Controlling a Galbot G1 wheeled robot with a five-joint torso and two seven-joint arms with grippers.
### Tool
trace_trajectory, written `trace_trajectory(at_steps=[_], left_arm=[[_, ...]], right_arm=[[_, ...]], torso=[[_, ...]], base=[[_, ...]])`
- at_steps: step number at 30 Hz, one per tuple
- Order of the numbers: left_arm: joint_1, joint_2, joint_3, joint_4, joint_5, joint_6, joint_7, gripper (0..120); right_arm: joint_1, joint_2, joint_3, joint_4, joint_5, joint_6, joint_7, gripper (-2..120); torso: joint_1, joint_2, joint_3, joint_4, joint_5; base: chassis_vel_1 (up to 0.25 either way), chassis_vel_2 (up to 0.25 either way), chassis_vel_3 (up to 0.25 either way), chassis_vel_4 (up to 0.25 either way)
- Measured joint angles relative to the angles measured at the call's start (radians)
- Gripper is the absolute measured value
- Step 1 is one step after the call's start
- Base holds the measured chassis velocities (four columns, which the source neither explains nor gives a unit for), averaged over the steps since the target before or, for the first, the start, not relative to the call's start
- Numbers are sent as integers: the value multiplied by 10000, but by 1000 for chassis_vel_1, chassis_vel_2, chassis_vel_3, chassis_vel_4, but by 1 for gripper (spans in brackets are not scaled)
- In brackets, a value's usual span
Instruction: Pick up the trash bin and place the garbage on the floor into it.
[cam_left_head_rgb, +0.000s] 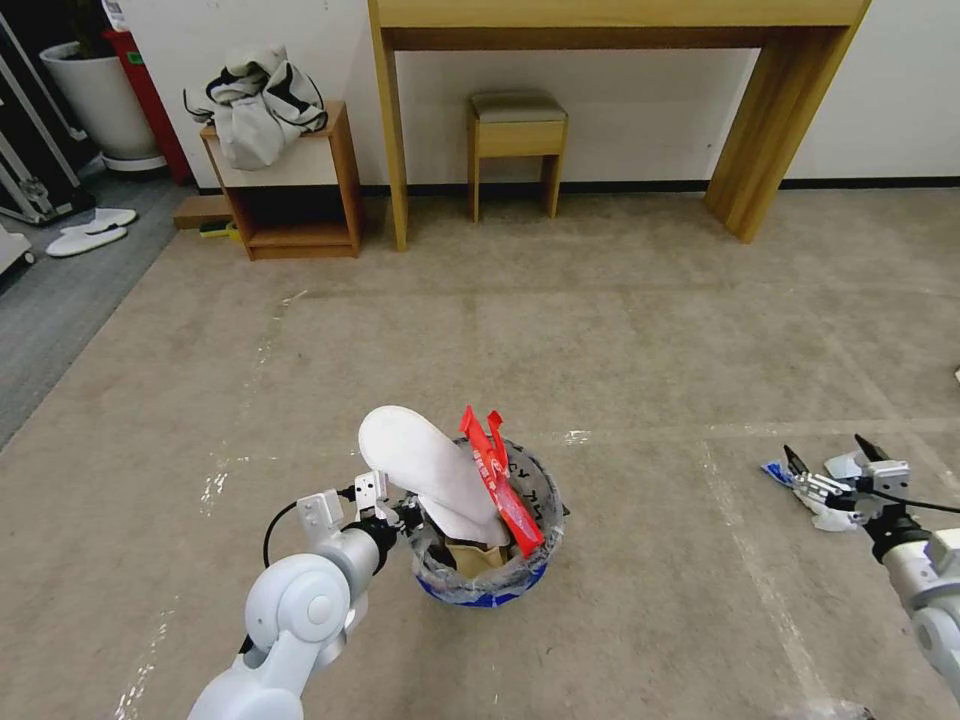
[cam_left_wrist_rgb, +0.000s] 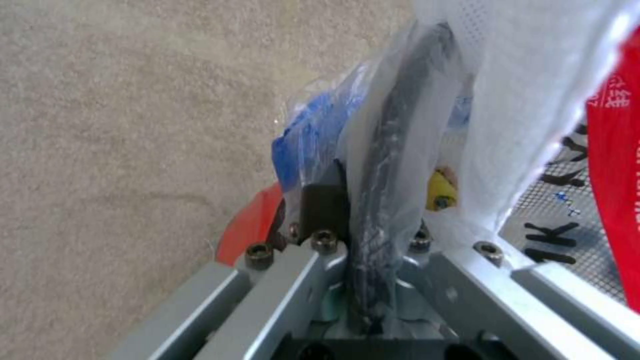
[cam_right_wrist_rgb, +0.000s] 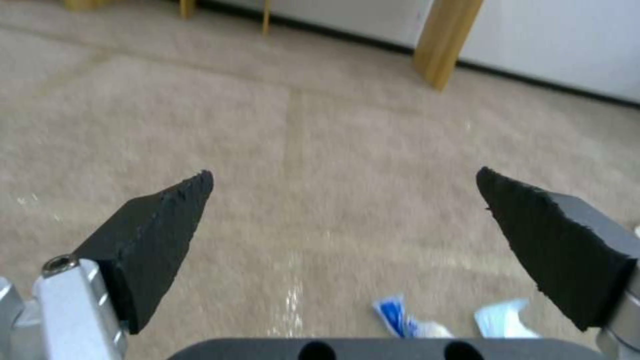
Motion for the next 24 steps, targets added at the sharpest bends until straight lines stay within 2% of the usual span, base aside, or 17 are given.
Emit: trace_trajectory(at_steps=[3, 6, 24], left_arm=[[-17, -95, 51, 137, 356, -63, 69, 1], [-14, -85, 38, 259, 643, -100, 182, 1], [-109, -101, -96, 311, 708, -136, 347, 1]], right_arm=[[571, -158, -531, -575, 37, -351, 189, 100], [564, -95, -621, -642, 26, -385, 203, 100], [468, -11, -786, -475, -228, -365, 230, 100]], torso=[[1, 0, 0, 0, 0], [0, -1, 0, 0, -1], [0, -1, 0, 0, -2]], base=[[0, 0, 0, 0], [0, 0, 0, 0], [0, 0, 0, 0]])
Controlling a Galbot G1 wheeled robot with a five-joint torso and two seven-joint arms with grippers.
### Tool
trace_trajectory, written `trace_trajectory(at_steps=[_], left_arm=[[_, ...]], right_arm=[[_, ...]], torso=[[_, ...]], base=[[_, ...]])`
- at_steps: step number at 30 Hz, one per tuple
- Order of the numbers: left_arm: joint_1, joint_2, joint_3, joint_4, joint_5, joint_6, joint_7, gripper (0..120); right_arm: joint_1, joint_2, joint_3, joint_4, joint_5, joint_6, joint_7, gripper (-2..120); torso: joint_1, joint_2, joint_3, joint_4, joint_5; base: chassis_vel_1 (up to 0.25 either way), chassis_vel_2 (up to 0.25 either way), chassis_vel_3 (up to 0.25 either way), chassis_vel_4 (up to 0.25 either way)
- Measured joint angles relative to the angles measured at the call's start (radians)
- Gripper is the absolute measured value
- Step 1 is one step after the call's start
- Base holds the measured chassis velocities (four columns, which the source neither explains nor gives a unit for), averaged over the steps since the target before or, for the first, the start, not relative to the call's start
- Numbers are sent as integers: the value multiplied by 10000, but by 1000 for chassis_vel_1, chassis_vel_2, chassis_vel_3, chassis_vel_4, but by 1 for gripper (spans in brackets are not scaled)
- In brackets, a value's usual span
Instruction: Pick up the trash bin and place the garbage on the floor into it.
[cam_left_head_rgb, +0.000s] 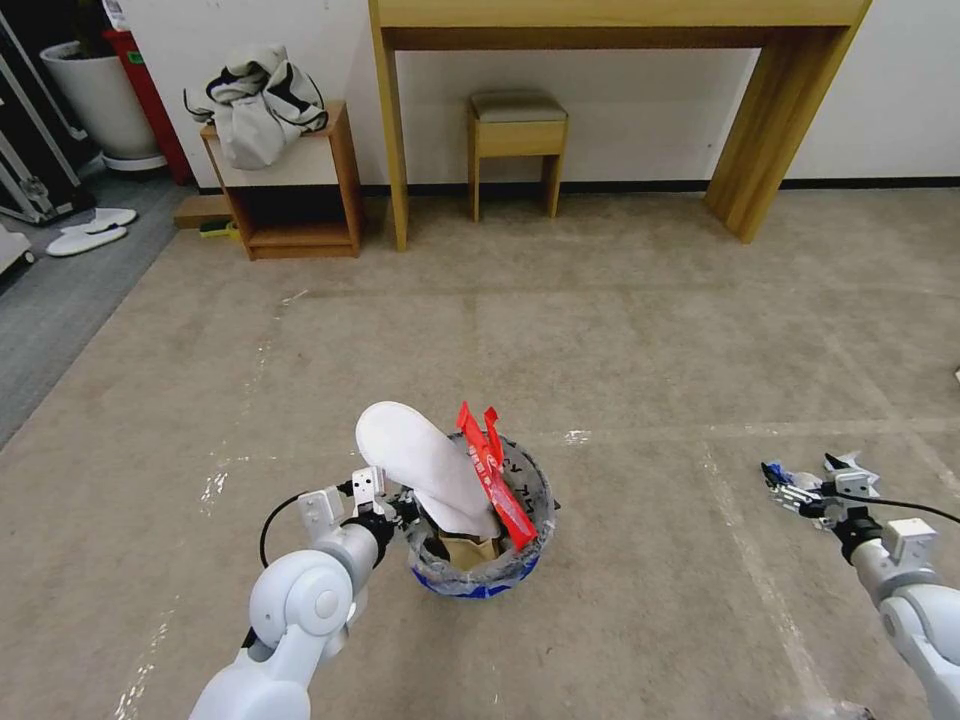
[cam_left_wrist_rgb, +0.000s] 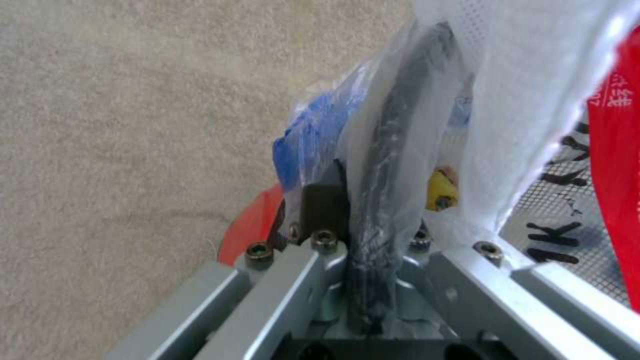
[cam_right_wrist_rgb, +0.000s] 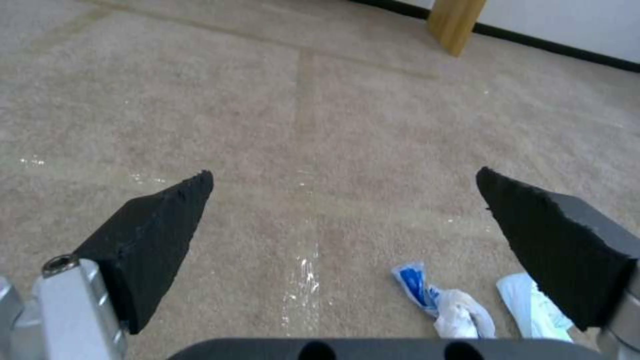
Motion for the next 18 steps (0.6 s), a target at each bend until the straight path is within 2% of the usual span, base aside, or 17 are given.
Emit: trace_trajectory(at_steps=[18], left_arm=[[-8, -267, 54, -57, 168, -15, 74, 1]], right_arm=[[-110, -253, 133, -64, -10, 66, 61, 100]], torso=[[0, 0, 0, -1, 0]], base=[[0, 0, 0, 0]])
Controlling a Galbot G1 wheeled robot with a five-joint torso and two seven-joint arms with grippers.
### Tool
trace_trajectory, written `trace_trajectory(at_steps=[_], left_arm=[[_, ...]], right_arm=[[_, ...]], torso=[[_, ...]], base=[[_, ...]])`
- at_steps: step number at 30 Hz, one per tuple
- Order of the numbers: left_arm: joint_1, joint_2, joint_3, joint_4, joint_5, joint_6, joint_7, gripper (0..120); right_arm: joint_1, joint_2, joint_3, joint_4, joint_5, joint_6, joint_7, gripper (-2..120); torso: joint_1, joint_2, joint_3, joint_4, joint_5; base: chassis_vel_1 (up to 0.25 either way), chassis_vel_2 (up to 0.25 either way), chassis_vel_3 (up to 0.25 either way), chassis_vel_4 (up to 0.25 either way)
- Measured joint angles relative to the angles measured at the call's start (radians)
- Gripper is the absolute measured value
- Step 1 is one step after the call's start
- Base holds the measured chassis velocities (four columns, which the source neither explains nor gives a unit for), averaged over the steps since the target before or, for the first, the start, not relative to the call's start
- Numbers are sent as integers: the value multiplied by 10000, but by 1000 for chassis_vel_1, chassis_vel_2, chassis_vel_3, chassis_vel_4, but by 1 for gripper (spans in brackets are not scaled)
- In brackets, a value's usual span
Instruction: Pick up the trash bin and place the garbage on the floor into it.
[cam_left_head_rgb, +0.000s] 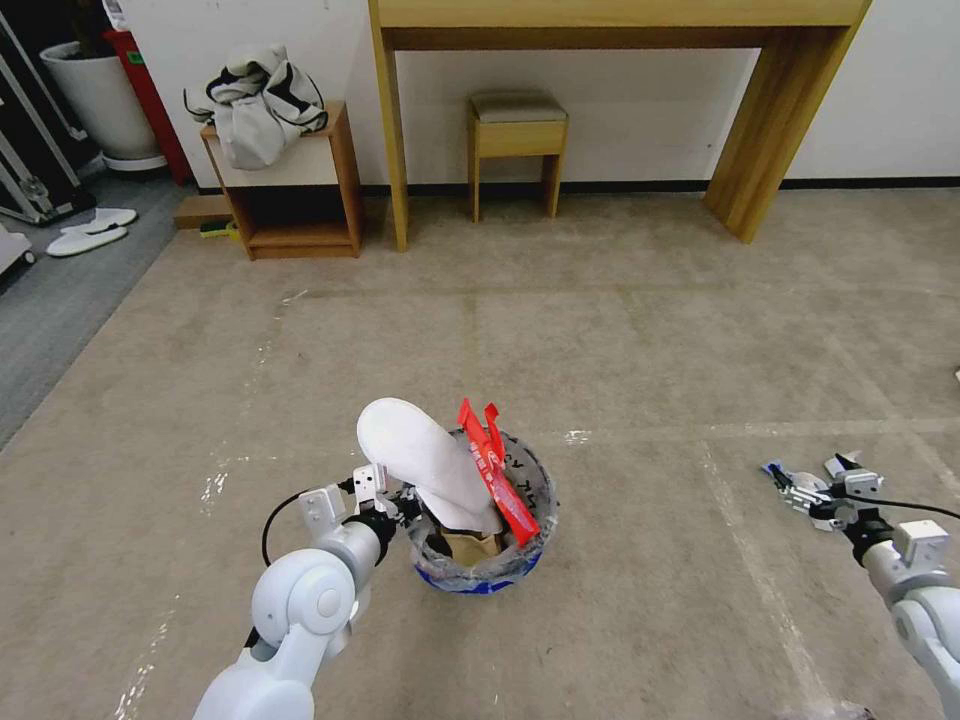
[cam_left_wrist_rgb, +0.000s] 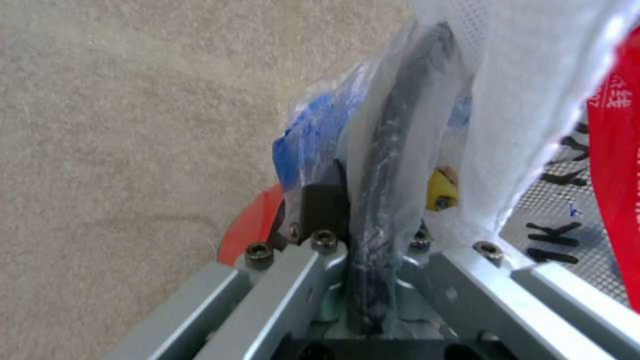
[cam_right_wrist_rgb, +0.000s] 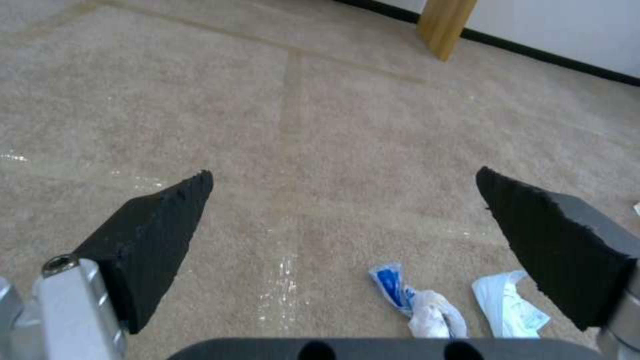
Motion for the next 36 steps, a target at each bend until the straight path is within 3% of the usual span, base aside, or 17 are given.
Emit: trace_trajectory(at_steps=[36], left_arm=[[95, 29, -8, -18, -14, -10, -40, 1]], right_arm=[[-286, 287, 125, -103, -244, 260, -221, 100]], torso=[[0, 1, 0, 0, 0]], base=[[0, 0, 0, 0]])
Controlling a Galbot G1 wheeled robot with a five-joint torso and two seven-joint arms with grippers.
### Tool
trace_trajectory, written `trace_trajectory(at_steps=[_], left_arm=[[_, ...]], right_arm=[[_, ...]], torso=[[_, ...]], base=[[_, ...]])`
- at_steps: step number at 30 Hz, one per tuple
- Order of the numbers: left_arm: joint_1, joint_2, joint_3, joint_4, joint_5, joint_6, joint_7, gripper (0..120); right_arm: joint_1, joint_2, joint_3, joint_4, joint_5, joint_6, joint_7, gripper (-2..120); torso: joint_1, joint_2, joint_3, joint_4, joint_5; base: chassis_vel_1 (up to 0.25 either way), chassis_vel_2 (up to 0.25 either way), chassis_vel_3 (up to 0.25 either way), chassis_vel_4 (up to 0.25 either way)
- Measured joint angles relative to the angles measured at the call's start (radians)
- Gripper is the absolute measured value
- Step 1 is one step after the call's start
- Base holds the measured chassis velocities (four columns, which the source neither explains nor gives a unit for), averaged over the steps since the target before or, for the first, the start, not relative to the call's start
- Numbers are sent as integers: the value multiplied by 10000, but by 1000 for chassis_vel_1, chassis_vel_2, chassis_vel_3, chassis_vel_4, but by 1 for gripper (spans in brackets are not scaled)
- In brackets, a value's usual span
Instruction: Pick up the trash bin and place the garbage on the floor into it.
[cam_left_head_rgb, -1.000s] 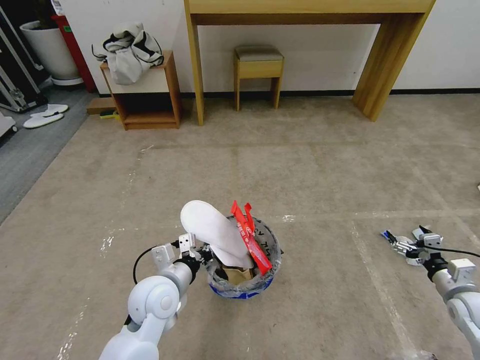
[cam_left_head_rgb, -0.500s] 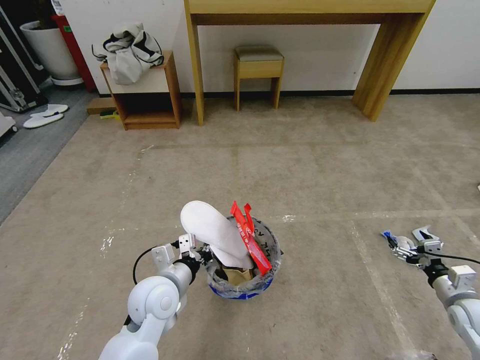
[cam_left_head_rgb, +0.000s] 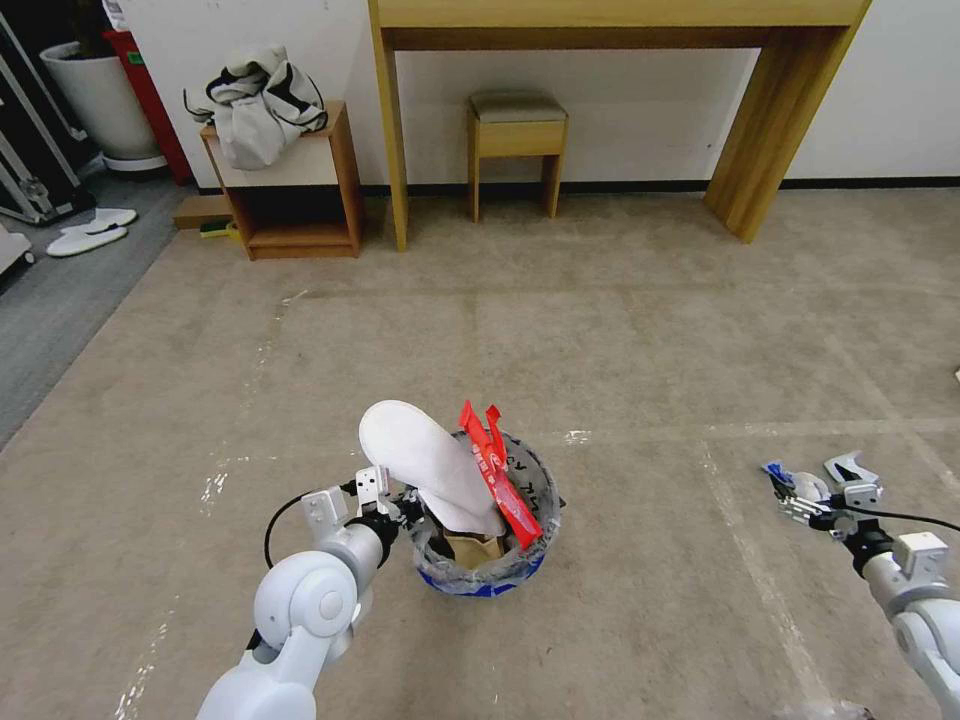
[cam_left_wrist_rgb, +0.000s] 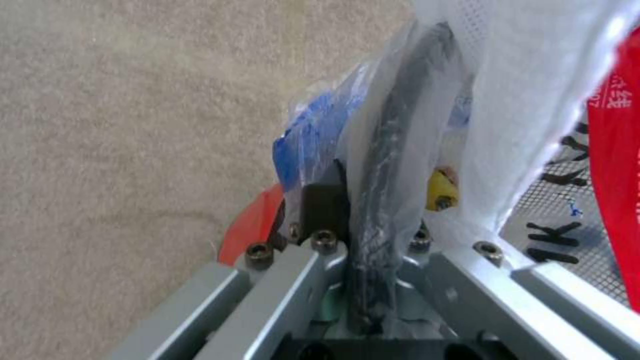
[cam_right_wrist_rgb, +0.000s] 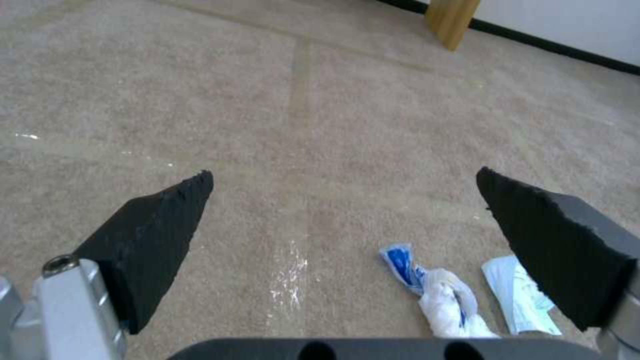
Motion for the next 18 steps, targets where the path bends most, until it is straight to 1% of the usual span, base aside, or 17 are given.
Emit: trace_trajectory(at_steps=[12, 18], left_arm=[[42, 64, -51, -40, -11, -79, 2, 1], [-52, -9, 9, 36, -4, -86, 2, 1]], right_arm=[[26, 28, -40, 79, -46, -173, -173, 100], [83, 30, -28, 16, 138, -229, -627, 100]], torso=[[0, 0, 0, 0, 0], [0, 0, 0, 0, 0]], base=[[0, 0, 0, 0], [0, 0, 0, 0]])
